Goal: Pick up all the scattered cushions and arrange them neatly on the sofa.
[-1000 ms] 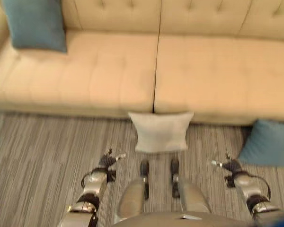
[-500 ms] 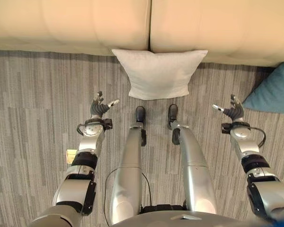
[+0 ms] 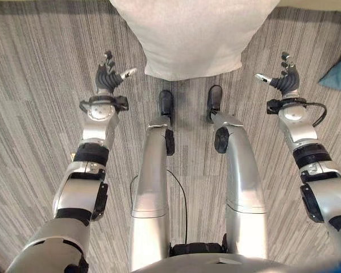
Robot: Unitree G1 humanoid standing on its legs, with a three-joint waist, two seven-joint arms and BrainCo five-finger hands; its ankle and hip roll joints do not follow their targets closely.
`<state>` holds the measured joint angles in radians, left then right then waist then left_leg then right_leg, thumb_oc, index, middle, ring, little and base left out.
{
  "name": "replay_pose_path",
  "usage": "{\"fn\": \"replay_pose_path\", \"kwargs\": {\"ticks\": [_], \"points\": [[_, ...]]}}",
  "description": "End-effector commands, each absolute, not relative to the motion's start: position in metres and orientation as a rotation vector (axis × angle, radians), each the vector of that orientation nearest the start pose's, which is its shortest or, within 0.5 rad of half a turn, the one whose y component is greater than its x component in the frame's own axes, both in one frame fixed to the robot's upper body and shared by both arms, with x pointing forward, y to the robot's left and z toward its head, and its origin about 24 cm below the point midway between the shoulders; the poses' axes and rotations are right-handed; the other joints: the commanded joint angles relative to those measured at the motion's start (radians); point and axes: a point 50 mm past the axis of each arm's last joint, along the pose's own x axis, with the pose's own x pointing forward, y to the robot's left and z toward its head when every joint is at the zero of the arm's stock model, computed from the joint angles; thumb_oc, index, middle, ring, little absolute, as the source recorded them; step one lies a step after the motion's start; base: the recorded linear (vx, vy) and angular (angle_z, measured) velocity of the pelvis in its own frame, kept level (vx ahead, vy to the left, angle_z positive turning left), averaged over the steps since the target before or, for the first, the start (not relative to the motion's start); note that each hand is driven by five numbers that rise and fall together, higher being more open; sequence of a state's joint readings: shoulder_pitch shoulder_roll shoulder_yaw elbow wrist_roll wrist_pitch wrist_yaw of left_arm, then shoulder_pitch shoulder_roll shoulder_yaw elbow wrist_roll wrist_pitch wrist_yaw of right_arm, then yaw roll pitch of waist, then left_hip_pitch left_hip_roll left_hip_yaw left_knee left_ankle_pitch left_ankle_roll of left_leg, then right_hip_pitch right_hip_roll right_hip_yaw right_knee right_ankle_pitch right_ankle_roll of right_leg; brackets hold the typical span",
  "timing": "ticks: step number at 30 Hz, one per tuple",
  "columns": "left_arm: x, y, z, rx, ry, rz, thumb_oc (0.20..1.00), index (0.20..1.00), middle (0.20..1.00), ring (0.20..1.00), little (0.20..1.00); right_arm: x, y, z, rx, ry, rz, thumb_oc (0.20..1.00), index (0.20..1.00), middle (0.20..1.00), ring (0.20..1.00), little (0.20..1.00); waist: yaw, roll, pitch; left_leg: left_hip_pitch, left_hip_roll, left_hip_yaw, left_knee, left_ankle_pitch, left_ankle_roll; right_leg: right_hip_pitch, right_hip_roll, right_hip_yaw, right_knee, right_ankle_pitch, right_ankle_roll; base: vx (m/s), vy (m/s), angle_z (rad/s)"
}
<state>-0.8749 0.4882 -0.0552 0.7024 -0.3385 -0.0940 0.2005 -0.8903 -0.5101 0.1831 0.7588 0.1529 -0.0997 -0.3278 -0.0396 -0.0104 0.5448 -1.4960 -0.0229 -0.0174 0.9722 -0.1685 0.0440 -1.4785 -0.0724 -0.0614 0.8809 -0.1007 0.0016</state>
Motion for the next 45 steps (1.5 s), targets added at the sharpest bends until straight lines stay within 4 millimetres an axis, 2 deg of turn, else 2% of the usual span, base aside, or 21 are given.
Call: {"fn": "replay_pose_path", "kwargs": {"ticks": [1, 6, 10, 13, 15, 16, 18, 20, 21, 22, 23, 24, 25, 28, 33, 36, 39, 42, 44, 45], "points": [[0.384, 0.242, 0.192, 0.085, -0.306, 0.293, 1.0, 1.0, 1.0, 1.0, 1.0, 0.384, -0.242, 0.202, -0.394, -0.346, -0.378, 1.0, 1.0, 1.0, 1.0, 1.0, -0.011, 0.053, -0.025, 0.034, -0.047, -0.061, -0.063, -0.031, 0.007, 0.094, 0.002, 0.004, 0.009, 0.085, 0.036, -0.01, 0.024, -0.04], [0.393, 0.23, 0.232, 0.089, -0.404, 0.276, 1.0, 1.0, 1.0, 1.0, 1.0, 0.393, -0.226, 0.244, -0.415, -0.452, -0.362, 1.0, 1.0, 1.0, 1.0, 1.0, -0.014, 0.055, -0.025, -0.023, -0.055, -0.061, -0.061, -0.02, 0.006, 0.039, 0.011, 0.01, 0.015, 0.092, 0.041, 0.0, 0.009, -0.03], [0.396, 0.218, 0.261, 0.086, -0.477, 0.261, 1.0, 1.0, 1.0, 1.0, 1.0, 0.396, -0.205, 0.278, -0.434, -0.549, -0.325, 1.0, 1.0, 1.0, 1.0, 1.0, -0.018, 0.053, -0.025, -0.066, -0.062, -0.062, -0.059, -0.014, -0.001, -0.003, 0.014, 0.012, 0.017, 0.091, 0.039, 0.0, 0.0, 0.0], [0.4, 0.198, 0.278, 0.097, -0.51, 0.222, 1.0, 1.0, 1.0, 1.0, 1.0, 0.398, -0.173, 0.305, -0.43, -0.637, -0.262, 1.0, 1.0, 1.0, 1.0, 1.0, -0.022, 0.046, -0.025, -0.073, -0.067, -0.054, -0.07, -0.016, -0.003, -0.02, 0.021, 0.023, 0.018, 0.09, 0.037, 0.0, 0.0, 0.0], [0.402, 0.189, 0.285, 0.124, -0.522, 0.207, 1.0, 1.0, 1.0, 1.0, 1.0, 0.398, -0.158, 0.314, -0.446, -0.667, -0.23, 1.0, 1.0, 1.0, 1.0, 1.0, -0.023, 0.043, -0.025, -0.073, -0.068, -0.052, -0.078, -0.015, -0.004, -0.026, 0.024, 0.028, 0.016, 0.088, 0.036, 0.04, -0.012, 0.02], [0.403, 0.178, 0.292, 0.132, -0.54, 0.187, 1.0, 1.0, 1.0, 1.0, 1.0, 0.397, -0.143, 0.323, -0.468, -0.698, -0.197, 1.0, 1.0, 1.0, 1.0, 1.0, -0.023, 0.04, -0.025, -0.074, -0.07, -0.052, -0.085, -0.016, -0.004, -0.032, 0.026, 0.032, 0.017, 0.085, 0.037, 0.03, -0.013, 0.0], [0.403, 0.178, 0.293, 0.132, -0.54, 0.188, 1.0, 1.0, 1.0, 1.0, 1.0, 0.397, -0.143, 0.324, -0.469, -0.699, -0.197, 1.0, 1.0, 1.0, 1.0, 1.0, -0.023, 0.04, -0.025, -0.074, -0.07, -0.051, -0.086, -0.016, -0.004, -0.033, 0.026, 0.033, 0.017, 0.085, 0.037, 0.0, 0.0, 0.0], [0.405, 0.145, 0.312, 0.091, -0.581, 0.13, 1.0, 1.0, 1.0, 1.0, 1.0, 0.392, -0.101, 0.34, -0.445, -0.768, -0.113, 1.0, 1.0, 1.0, 1.0, 1.0, -0.028, 0.036, -0.025, -0.074, -0.074, -0.045, -0.114, -0.009, -0.006, -0.04, 0.029, 0.039, -0.001, 0.079, 0.036, 0.04, -0.022, 0.01], [0.405, 0.145, 0.312, 0.091, -0.582, 0.131, 1.0, 1.0, 1.0, 1.0, 1.0, 0.392, -0.101, 0.34, -0.445, -0.768, -0.113, 1.0, 1.0, 1.0, 1.0, 1.0, -0.028, 0.036, -0.025, -0.074, -0.074, -0.044, -0.114, -0.009, -0.006, -0.04, 0.029, 0.04, -0.001, 0.079, 0.036, 0.0, 0.0, 0.0], [0.403, 0.134, 0.318, 0.068, -0.598, 0.101, 1.0, 1.0, 1.0, 1.0, 1.0, 0.389, -0.089, 0.344, -0.421, -0.789, -0.082, 0.545, 0.545, 0.545, 0.545, 0.545, -0.029, 0.039, -0.025, -0.074, -0.075, -0.044, -0.119, -0.007, -0.007, -0.04, 0.032, 0.041, -0.007, 0.078, 0.035, 0.01, -0.006, 0.04], [0.402, 0.13, 0.32, 0.059, -0.61, 0.088, 1.0, 1.0, 1.0, 1.0, 1.0, 0.387, -0.085, 0.346, -0.4, -0.798, -0.073, 0.316, 0.316, 0.316, 0.316, 0.316, -0.029, 0.039, -0.025, -0.074, -0.074, -0.043, -0.123, -0.005, -0.008, -0.04, 0.032, 0.041, -0.01, 0.079, 0.034, 0.0, 0.0, 0.0], [0.4, 0.125, 0.322, 0.043, -0.623, 0.068, 0.445, 0.445, 0.445, 0.445, 0.445, 0.385, -0.08, 0.347, -0.382, -0.811, -0.053, 0.2, 0.2, 0.2, 0.2, 0.2, -0.029, 0.039, -0.025, -0.074, -0.072, -0.044, -0.126, -0.003, -0.009, -0.042, 0.033, 0.04, -0.013, 0.078, 0.032, 0.0, 0.0, 0.0], [0.397, 0.122, 0.325, 0.027, -0.641, 0.052, 0.2, 0.2, 0.2, 0.2, 0.2, 0.383, -0.077, 0.35, -0.367, -0.826, -0.044, 0.2, 0.2, 0.2, 0.2, 0.2, -0.029, 0.039, -0.025, -0.074, -0.072, -0.044, -0.123, -0.004, -0.009, -0.041, 0.036, 0.039, -0.015, 0.078, 0.03, 0.0, 0.0, 0.0], [0.39, 0.115, 0.33, -0.039, -0.682, 0.005, 0.2, 0.2, 0.2, 0.2, 0.2, 0.373, -0.064, 0.359, -0.321, -0.885, -0.004, 0.2, 0.2, 0.2, 0.2, 0.2, -0.033, 0.038, -0.025, -0.074, -0.075, -0.048, -0.122, -0.002, -0.006, -0.037, 0.045, 0.031, -0.023, 0.084, 0.023, 0.0, -0.006, -0.01], [0.374, 0.104, 0.34, -0.144, -0.764, -0.054, 0.2, 0.2, 0.2, 0.2, 0.2, 0.359, -0.063, 0.369, -0.228, -0.966, -0.002, 0.2, 0.2, 0.2, 0.2, 0.2, -0.04, 0.049, -0.025, -0.071, -0.065, -0.046, -0.124, 0.012, -0.006, -0.009, 0.056, 0.019, -0.075, 0.093, 0.009, -0.04, -0.022, -0.06], [0.361, 0.093, 0.325, -0.227, -0.778, -0.129, 0.2, 0.2, 0.2, 0.2, 0.2, 0.357, -0.069, 0.352, -0.195, -0.956, 0.007, 0.2, 0.2, 0.2, 0.2, 0.2, -0.048, 0.05, -0.025, 0.054, -0.059, -0.033, -0.212, 0.024, -0.007, 0.106, 0.065, 0.02, -0.16, 0.108, 0.001, -0.07, -0.061, 0.0], [0.349, 0.093, 0.31, -0.289, -0.789, -0.149, 0.2, 0.2, 0.2, 0.2, 0.2, 0.353, -0.076, 0.338, -0.197, -0.957, 0.003, 0.2, 0.2, 0.2, 0.2, 0.2, -0.052, 0.042, -0.025, 0.179, -0.054, -0.026, -0.294, 0.036, -0.01, 0.231, 0.063, 0.014, -0.245, 0.117, -0.003, -0.04, -0.081, 0.07], [0.334, 0.1, 0.293, -0.32, -0.803, -0.143, 0.2, 0.2, 0.2, 0.2, 0.2, 0.346, -0.091, 0.309, -0.189, -0.934, -0.001, 0.2, 0.2, 0.2, 0.2, 0.2, -0.053, 0.023, -0.025, 0.348, -0.048, -0.029, -0.387, 0.047, -0.018, 0.386, 0.061, 0.01, -0.334, 0.123, -0.004, -0.01, -0.096, 0.04], [0.321, 0.109, 0.281, -0.32, -0.822, -0.123, 0.2, 0.2, 0.2, 0.2, 0.2, 0.337, -0.105, 0.284, -0.144, -0.898, -0.014, 0.2, 0.2, 0.2, 0.2, 0.2, -0.048, 0.011, -0.025, 0.471, -0.046, -0.028, -0.453, 0.056, -0.023, 0.491, 0.051, 0.001, -0.386, 0.13, 0.002, -0.03, -0.094, 0.03], [0.314, 0.116, 0.266, -0.296, -0.808, -0.103, 0.2, 0.2, 0.2, 0.2, 0.2, 0.33, -0.118, 0.264, -0.1, -0.866, -0.037, 0.2, 0.2, 0.2, 0.2, 0.2, -0.041, 0.007, -0.026, 0.573, -0.048, -0.031, -0.512, 0.065, -0.025, 0.585, 0.044, -0.006, -0.437, 0.132, 0.004, 0.0, -0.075, 0.03]]}}
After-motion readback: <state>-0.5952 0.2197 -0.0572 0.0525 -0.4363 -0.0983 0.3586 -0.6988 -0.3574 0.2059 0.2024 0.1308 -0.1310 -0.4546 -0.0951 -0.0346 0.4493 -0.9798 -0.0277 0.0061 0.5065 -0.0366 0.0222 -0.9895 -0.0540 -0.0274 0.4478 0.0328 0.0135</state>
